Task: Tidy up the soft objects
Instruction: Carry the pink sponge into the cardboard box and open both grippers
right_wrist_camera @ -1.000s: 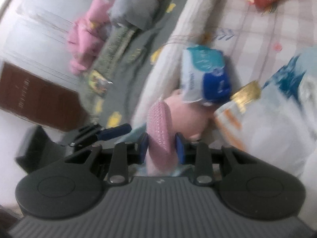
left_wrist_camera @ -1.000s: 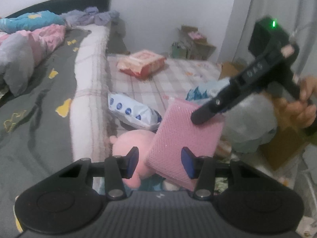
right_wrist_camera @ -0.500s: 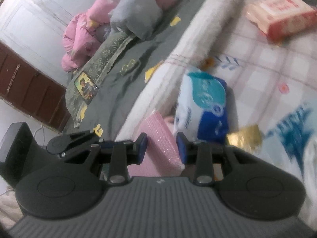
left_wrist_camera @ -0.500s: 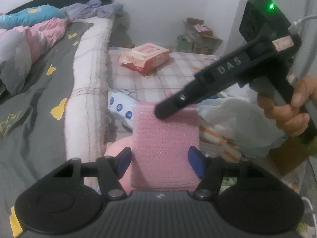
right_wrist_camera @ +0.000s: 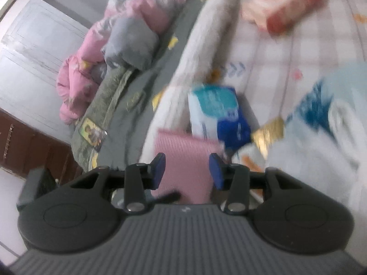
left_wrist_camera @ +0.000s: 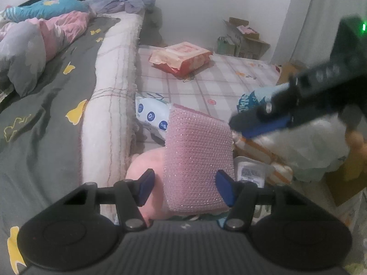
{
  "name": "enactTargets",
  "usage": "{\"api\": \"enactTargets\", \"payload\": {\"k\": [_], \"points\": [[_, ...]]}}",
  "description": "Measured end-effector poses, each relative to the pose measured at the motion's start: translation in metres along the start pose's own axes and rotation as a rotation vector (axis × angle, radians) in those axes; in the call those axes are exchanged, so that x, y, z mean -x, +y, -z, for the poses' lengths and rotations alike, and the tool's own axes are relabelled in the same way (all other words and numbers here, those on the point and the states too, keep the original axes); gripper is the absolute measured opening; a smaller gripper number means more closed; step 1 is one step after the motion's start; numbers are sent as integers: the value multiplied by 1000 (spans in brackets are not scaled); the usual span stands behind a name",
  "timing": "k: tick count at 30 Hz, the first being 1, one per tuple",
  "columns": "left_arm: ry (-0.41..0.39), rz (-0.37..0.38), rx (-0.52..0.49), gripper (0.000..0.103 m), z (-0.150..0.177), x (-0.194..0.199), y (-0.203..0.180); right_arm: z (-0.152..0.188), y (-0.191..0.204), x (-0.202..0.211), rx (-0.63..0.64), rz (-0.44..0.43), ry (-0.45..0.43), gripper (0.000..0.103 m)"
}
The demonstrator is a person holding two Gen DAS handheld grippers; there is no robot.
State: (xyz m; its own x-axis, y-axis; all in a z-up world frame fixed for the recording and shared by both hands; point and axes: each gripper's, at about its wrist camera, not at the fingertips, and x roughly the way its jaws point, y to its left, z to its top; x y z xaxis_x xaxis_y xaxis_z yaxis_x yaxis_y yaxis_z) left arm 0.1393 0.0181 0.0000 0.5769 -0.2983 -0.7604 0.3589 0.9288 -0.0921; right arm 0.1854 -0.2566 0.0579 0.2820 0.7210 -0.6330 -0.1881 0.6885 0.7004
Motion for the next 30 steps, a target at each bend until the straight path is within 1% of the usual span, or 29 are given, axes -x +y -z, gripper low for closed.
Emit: {"api": "enactTargets", "payload": {"k": [3,7,8,11,13,17,21,25,30], "points": [[-6,6,15,58,0,1,2,8,-10,-15,-57,-10,27,42],[-22,8,31,53,1,1,5,10,-22,-36,-124,-40,44,42],[-27,11,41,50,1,2,6,12,-23,-39,-132,-45,45,42],[-27,21,68,49,-1,4,7,13,-27,-44,-171,-74,36,43],[-26,11,61,49,-2,7,4,15,-25,-42,-171,-81,31,43],[-27,1,52,49,-4,14,-3,19,-19,-34,-152,-86,16,40],[-53,-13,30,49,-10,28,-14,21,-15,-22,-149,-106,-6,38],[-86,-28,-12,49,-20,42,-32,21,-10,-1,-123,-124,-41,38],[-125,-10,-88,49,-40,53,-64,22,-11,38,-105,-141,-110,38]]}}
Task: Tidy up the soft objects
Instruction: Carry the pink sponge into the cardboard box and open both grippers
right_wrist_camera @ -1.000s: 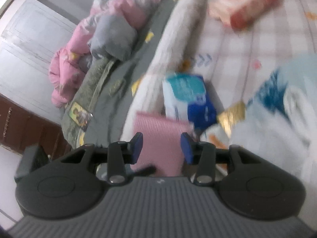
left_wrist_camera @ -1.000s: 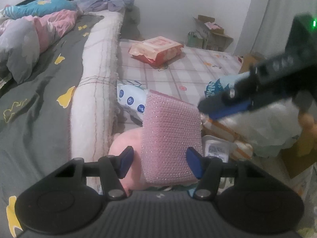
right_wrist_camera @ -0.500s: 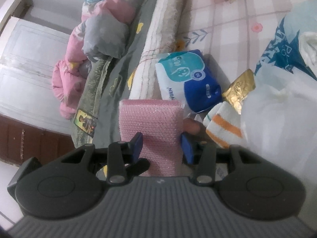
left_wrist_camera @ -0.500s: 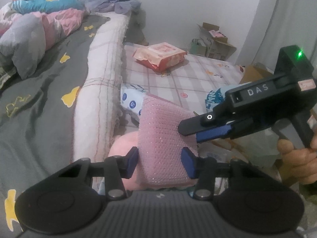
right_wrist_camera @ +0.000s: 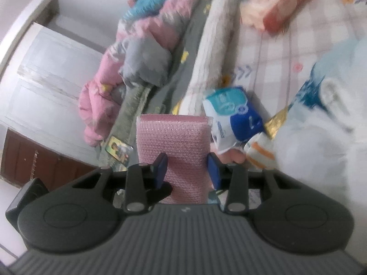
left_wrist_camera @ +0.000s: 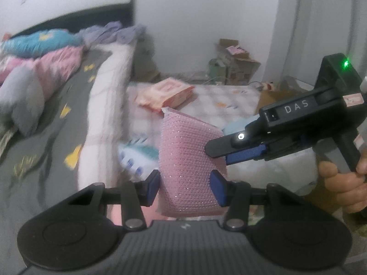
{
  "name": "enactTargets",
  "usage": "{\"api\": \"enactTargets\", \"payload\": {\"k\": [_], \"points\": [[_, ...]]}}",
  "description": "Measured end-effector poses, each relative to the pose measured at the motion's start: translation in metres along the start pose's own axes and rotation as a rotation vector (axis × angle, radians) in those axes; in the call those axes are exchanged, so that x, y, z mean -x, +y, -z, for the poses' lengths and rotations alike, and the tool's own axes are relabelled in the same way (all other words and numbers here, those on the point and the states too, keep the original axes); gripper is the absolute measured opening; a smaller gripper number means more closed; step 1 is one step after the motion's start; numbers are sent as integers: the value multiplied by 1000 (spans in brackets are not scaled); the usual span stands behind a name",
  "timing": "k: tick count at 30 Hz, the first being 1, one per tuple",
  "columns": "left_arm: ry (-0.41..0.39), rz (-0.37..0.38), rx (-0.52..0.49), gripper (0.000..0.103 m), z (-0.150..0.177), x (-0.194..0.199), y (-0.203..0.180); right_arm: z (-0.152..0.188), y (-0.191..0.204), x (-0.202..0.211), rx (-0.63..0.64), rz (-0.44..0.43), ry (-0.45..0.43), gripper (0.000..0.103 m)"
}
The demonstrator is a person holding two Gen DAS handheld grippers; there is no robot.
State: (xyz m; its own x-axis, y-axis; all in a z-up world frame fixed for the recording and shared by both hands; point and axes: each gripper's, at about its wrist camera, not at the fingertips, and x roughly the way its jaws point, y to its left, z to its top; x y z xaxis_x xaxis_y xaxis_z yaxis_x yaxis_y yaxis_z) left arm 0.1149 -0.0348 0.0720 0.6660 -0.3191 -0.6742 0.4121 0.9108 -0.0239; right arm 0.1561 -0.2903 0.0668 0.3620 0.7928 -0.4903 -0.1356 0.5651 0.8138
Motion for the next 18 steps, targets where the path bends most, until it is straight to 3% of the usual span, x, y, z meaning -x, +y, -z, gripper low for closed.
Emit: {"api": "enactTargets", "payload": {"k": [9,14,18], "points": [[-33,162,-159,49,-63,-30,-95,-12,-34,118,-33,27,-201,38],[-20,263,-255,49,-100,-71,-173,-20,-79,200,-85,88,-315,38],[43,341,-273,49,-123,-122,-231,-31,-122,250,-133,174,-368,38]]}}
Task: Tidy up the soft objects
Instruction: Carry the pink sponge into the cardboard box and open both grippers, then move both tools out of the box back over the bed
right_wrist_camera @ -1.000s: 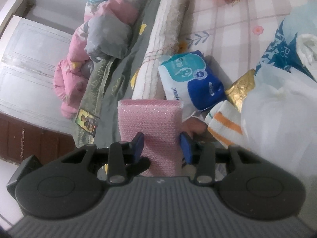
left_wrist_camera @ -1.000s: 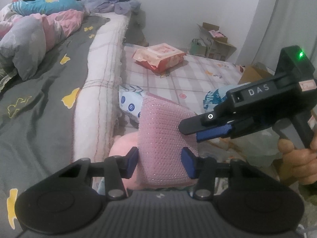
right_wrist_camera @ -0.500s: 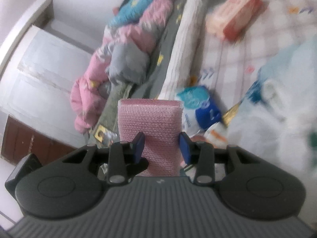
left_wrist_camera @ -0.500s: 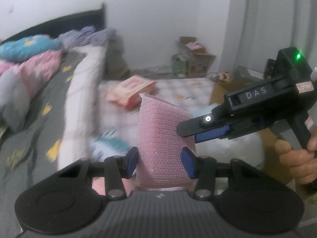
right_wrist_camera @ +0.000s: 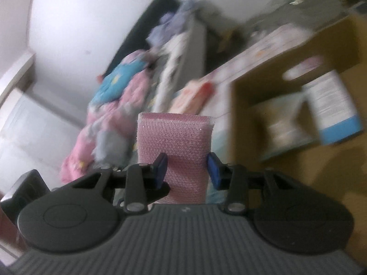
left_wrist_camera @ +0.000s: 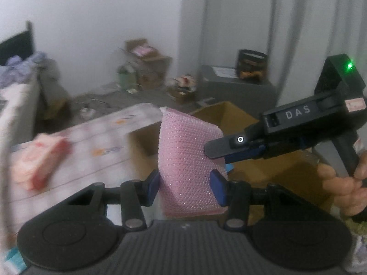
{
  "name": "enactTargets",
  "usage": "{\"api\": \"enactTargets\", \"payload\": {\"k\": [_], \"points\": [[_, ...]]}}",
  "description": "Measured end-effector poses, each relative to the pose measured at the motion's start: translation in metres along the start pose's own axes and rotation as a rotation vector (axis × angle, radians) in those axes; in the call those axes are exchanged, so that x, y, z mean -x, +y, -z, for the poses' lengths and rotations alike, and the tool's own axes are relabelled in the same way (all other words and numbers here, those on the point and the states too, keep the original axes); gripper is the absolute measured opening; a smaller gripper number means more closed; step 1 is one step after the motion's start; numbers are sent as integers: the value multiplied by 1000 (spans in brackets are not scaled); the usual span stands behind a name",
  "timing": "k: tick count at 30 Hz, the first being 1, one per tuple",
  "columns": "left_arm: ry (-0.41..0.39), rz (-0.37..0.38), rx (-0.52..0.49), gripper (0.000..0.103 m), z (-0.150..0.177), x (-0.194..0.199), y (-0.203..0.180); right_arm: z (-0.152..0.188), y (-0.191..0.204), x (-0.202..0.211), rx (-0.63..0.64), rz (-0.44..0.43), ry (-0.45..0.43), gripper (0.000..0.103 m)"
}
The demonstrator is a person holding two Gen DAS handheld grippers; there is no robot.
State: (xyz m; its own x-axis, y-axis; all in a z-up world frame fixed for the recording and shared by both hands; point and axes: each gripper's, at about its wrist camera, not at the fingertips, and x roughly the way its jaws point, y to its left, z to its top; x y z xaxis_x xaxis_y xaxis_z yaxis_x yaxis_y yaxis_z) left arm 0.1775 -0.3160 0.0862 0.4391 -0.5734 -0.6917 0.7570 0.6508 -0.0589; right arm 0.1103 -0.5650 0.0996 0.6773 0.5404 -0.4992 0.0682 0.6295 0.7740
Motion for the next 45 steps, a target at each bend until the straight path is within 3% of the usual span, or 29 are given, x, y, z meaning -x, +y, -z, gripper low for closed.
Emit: {"api": "enactTargets", "payload": {"k": [7,11,16,20,27,35,41,45], "points": [[88,96,30,49,-39,-97,-27,-56,-83,26,-62,154,-29,38],[121,129,76,52,-49,-139,-29,-82,-110,26,-39,238,-40,38],[200,123,75,69,-42,-179,-37,-104,-132,17,52,355,-58,37],[251,109,42,69,-35,-194,-42,-108,-145,4,66,405,-52,37],[218,74,28,69,-40,-167,-39,-101,-151,9,47,405,-59,37],[171,-3,18,73,-35,-89,-14,-85,-132,16,34,349,-53,37],[97,-109,56,86,-13,-21,19,-79,-127,-20,-7,306,29,37],[62,-168,96,86,12,14,41,-78,-130,-54,19,394,86,36]]}}
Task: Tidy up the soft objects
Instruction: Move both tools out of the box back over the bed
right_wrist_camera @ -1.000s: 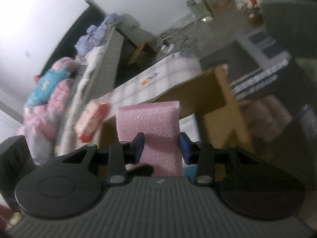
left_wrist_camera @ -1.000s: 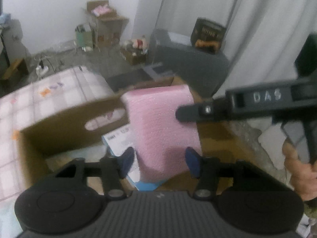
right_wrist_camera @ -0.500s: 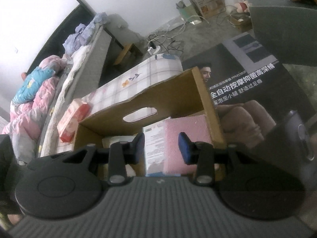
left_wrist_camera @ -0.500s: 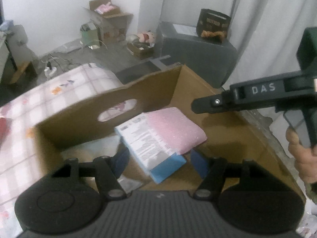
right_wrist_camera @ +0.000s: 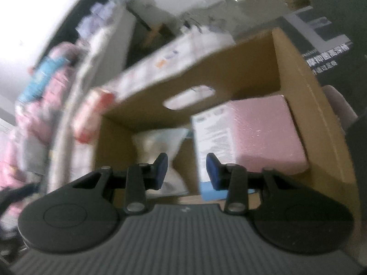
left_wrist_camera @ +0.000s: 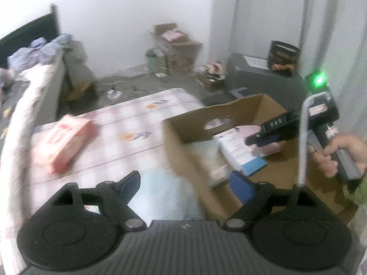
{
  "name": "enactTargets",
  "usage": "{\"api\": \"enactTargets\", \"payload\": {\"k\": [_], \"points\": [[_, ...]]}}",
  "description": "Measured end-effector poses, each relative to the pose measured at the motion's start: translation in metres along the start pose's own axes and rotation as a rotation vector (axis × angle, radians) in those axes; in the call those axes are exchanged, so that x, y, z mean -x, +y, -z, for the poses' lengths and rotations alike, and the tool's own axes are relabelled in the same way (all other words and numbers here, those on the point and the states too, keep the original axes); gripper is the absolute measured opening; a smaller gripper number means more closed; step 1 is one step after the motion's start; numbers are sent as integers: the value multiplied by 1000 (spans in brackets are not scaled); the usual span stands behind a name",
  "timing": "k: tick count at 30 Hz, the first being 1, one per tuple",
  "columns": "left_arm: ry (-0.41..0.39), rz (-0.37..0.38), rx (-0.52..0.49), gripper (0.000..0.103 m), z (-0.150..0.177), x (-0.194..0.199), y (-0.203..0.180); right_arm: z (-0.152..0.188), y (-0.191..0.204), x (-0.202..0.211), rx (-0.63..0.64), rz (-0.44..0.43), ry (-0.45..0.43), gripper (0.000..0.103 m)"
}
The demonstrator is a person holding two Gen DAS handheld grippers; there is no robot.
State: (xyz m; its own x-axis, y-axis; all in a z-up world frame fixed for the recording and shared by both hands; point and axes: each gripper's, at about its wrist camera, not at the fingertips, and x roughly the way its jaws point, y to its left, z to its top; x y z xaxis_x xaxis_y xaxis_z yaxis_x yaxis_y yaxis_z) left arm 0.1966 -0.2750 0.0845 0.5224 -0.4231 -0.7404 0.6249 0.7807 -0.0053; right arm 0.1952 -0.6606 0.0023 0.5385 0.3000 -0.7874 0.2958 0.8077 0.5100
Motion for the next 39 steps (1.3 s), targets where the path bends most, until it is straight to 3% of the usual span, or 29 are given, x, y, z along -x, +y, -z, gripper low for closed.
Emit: {"api": "enactTargets", "payload": {"k": [3,6,12,22,29,34,39], "points": [[-8,-19,48,86,16,14,22,-1,-5,-19,0,135,33,31],[-9,-39,83,86,30,19,40,0,-5,-21,-39,138,37,30],[13,-33,141,86,51,19,64,3,15,-37,16,231,32,31],[11,-4,156,86,67,20,72,11,38,-61,61,256,49,33],[8,6,171,86,70,21,80,16,36,-53,-30,187,49,33],[4,25,176,86,71,20,84,31,26,-26,-86,212,12,38],[-4,47,179,86,74,22,86,42,8,-7,-145,299,-44,49]]}}
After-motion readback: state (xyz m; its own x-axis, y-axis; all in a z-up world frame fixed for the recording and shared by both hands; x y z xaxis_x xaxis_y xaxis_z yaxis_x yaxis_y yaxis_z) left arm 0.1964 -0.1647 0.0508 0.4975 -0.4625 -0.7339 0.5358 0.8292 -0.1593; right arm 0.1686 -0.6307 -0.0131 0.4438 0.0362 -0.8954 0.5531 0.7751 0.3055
